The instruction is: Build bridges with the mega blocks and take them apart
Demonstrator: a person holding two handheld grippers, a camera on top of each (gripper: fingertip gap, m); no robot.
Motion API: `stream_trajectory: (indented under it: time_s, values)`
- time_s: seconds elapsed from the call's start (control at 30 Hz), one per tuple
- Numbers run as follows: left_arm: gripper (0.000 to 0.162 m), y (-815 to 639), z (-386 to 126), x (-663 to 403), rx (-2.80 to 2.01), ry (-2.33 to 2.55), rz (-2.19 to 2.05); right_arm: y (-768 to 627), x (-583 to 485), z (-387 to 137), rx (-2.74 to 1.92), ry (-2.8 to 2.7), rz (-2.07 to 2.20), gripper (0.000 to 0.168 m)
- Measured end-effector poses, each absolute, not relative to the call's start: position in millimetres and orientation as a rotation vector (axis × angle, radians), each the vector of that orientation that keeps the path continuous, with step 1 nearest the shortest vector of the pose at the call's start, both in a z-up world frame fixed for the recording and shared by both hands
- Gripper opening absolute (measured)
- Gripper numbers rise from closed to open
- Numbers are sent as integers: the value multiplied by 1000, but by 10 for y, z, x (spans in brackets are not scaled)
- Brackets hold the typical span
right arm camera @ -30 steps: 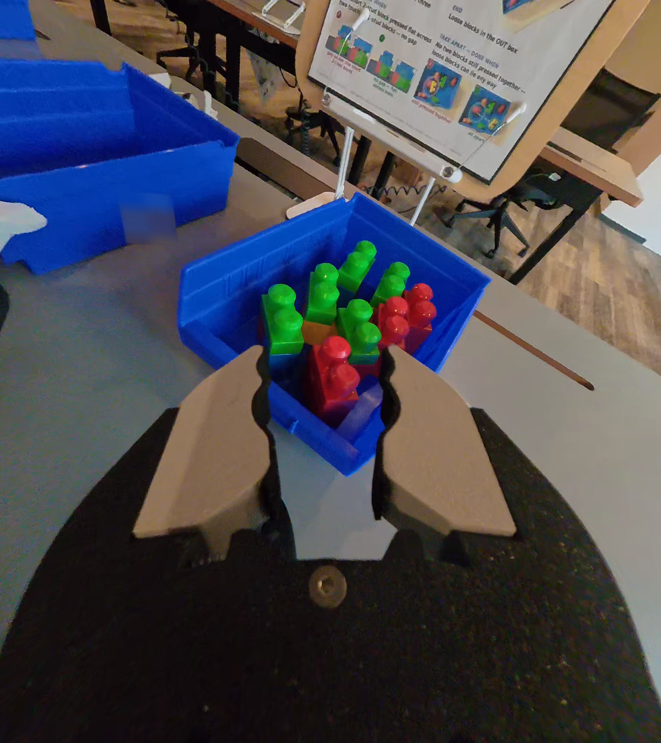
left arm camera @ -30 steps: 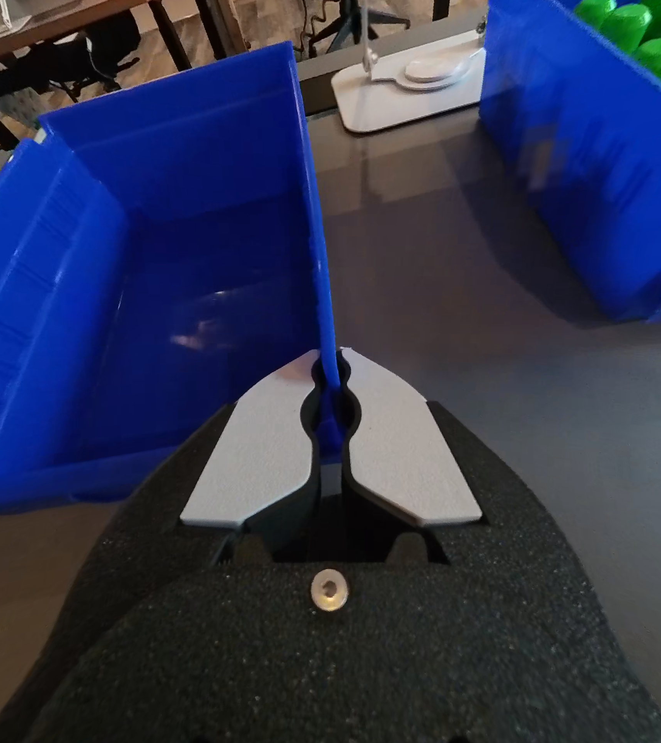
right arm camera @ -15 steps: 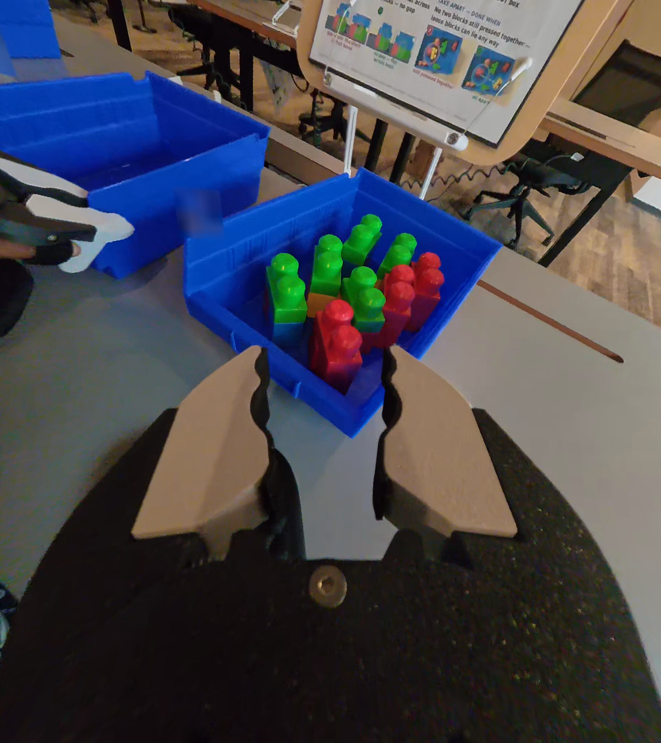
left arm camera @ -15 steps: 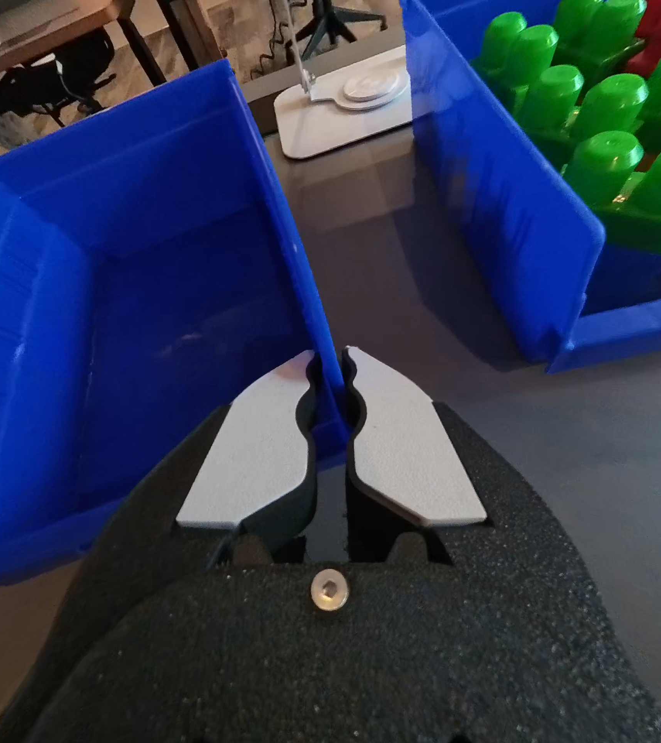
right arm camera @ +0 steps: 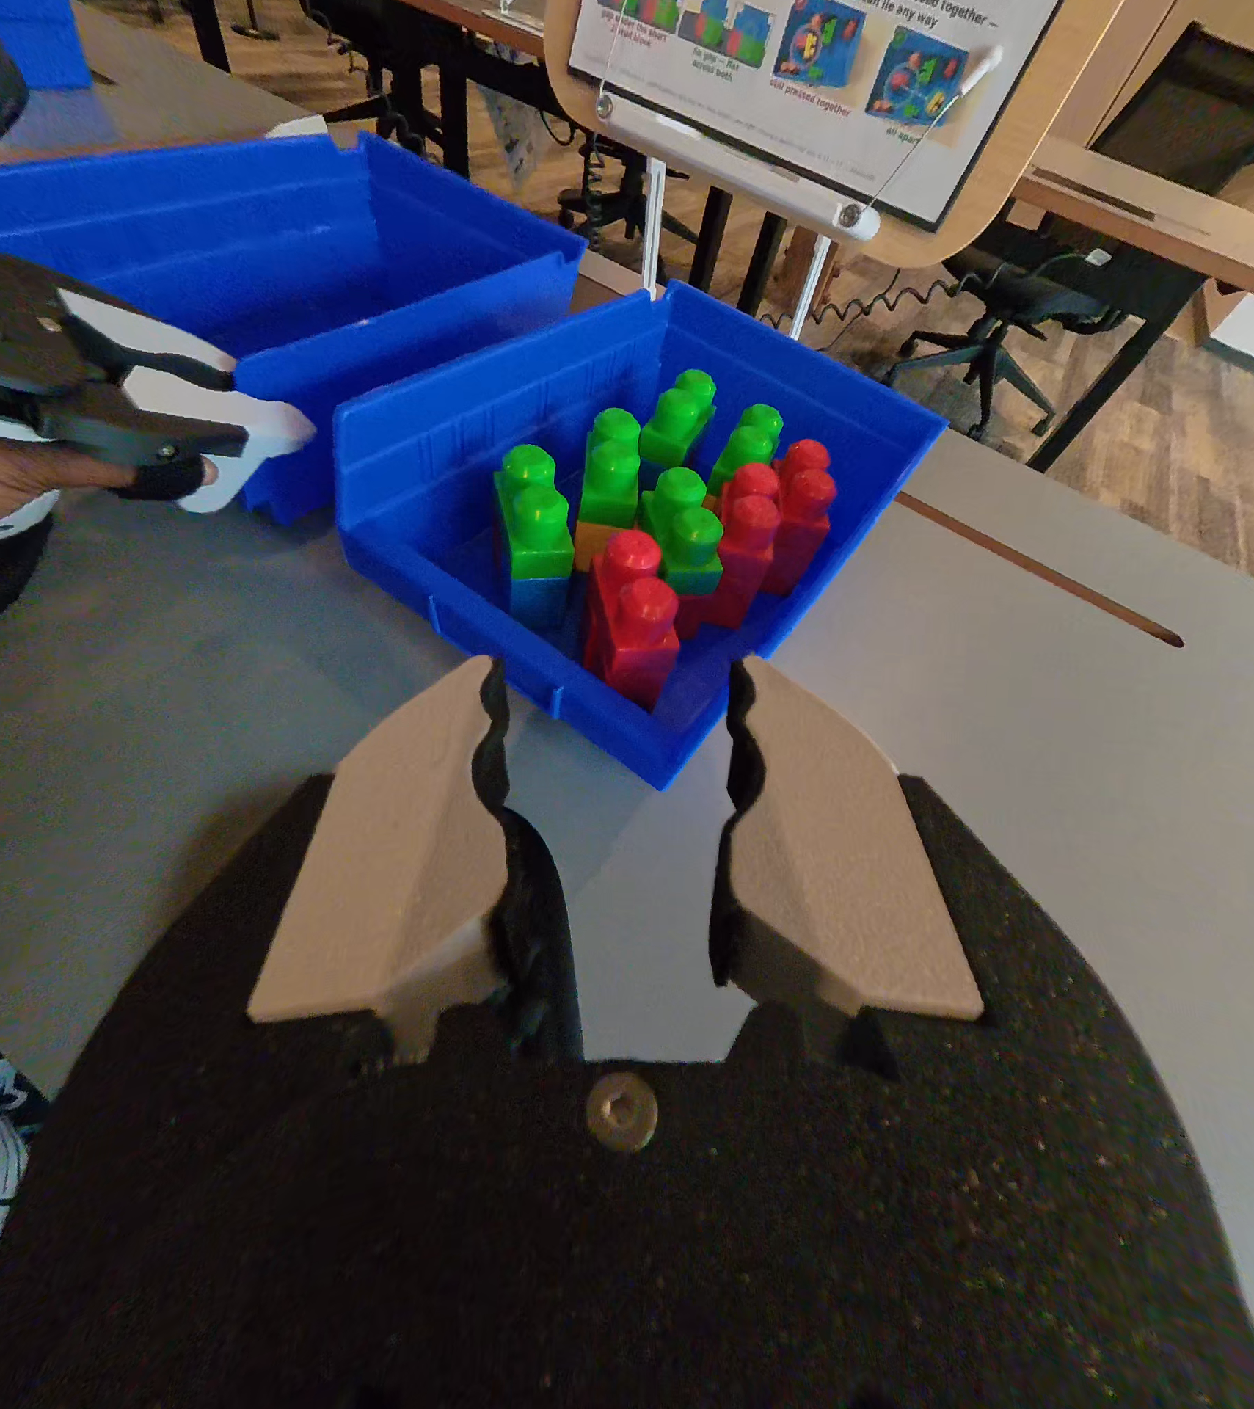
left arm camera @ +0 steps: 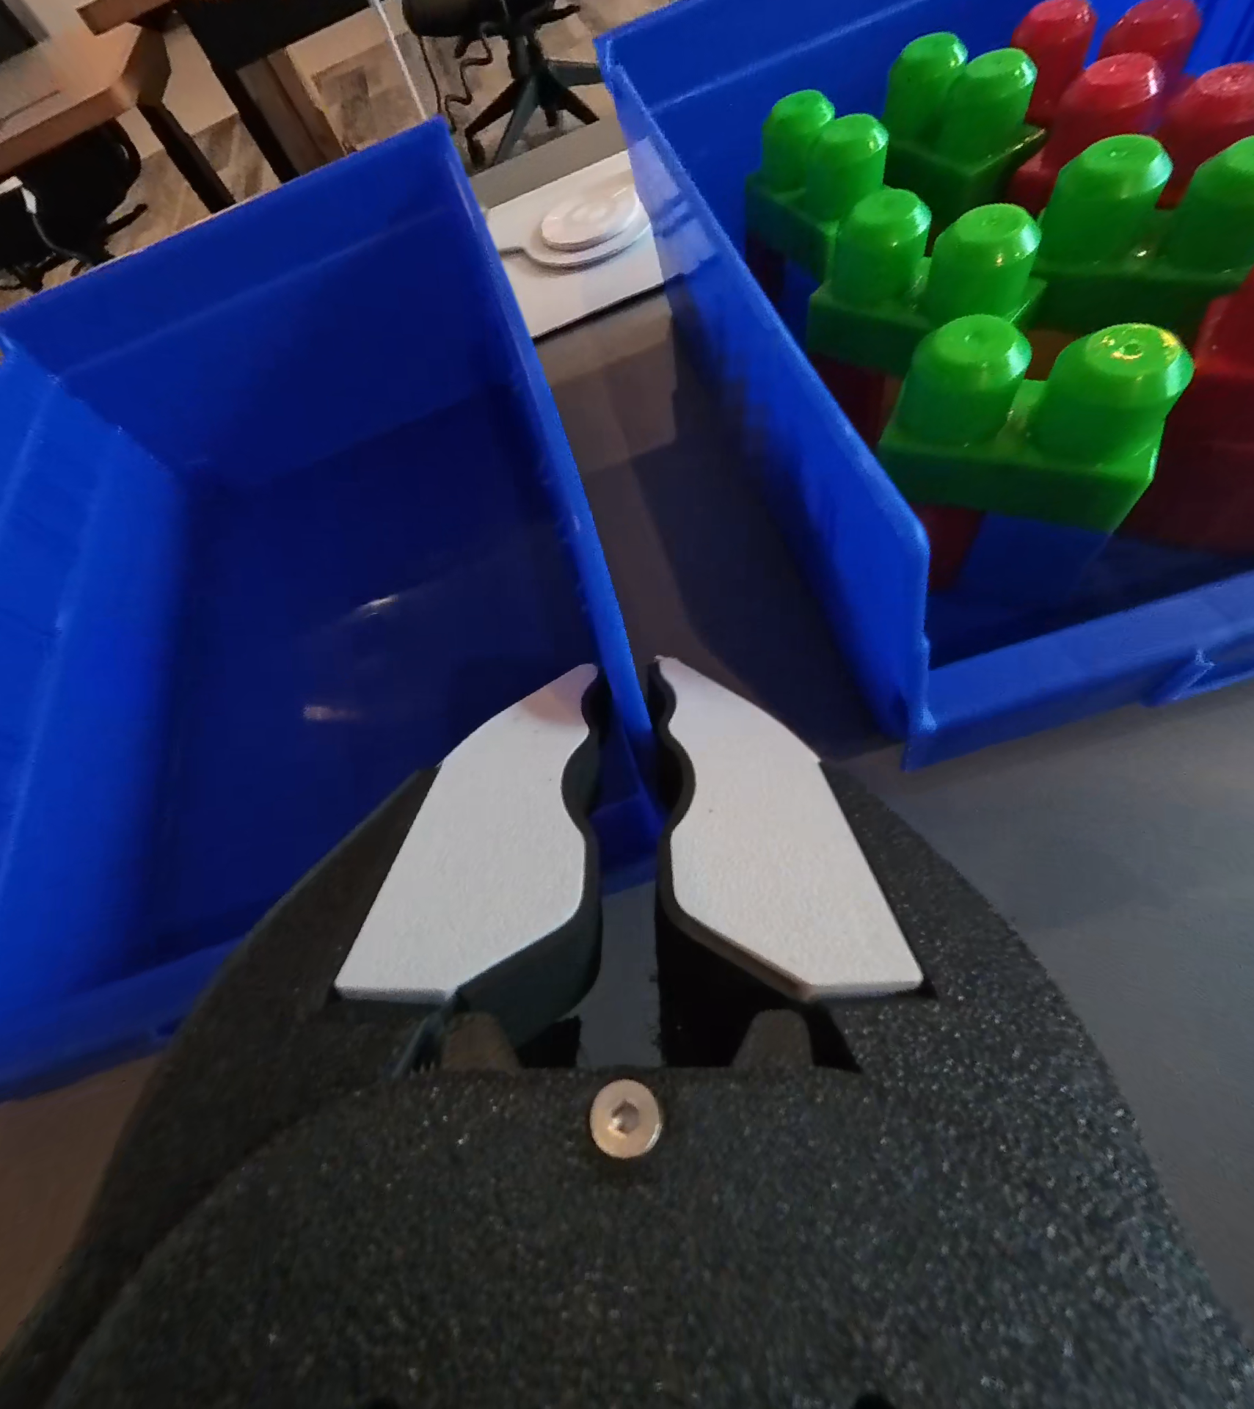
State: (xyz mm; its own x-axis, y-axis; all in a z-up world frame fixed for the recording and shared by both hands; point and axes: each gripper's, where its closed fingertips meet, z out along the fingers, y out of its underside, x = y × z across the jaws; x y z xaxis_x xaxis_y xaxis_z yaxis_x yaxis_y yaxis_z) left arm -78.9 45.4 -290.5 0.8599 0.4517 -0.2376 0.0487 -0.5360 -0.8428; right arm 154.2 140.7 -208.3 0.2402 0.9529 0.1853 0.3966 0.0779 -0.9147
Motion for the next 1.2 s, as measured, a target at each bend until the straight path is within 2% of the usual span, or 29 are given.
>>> stream_trajectory:
  time_s: [0.6, 0.63, 0.73, 0.8, 0.97, 1.07, 1.2]
  values:
    - [10, 626, -2898, -687, -2060, -309, 514, 1425, 1504, -2160, -1528, -1357, 643, 57]
    - [12, 618, -2876, -691, -2048, -308, 523, 1444, 1506, -2162, -1531, -1354, 637, 58]
    - [39, 550, -2673, -682, -1974, -256, 625, 1540, 1515, -2159, -1544, -1328, 632, 60]
    - [50, 490, -2515, -581, -1936, -216, 650, 1607, 1499, -2172, -1558, -1298, 651, 61]
    - [44, 437, -2360, -28, -1823, -149, 512, 1796, 1443, -2381, -1629, -1264, 605, 67]
    - [29, 489, -2476, 55, -1814, -167, 499, 1919, 1408, -2550, -1669, -1275, 534, 68]
    - [34, 616, -2691, -103, -1873, -254, 451, 2054, 1373, -2639, -1681, -1214, 498, 63]
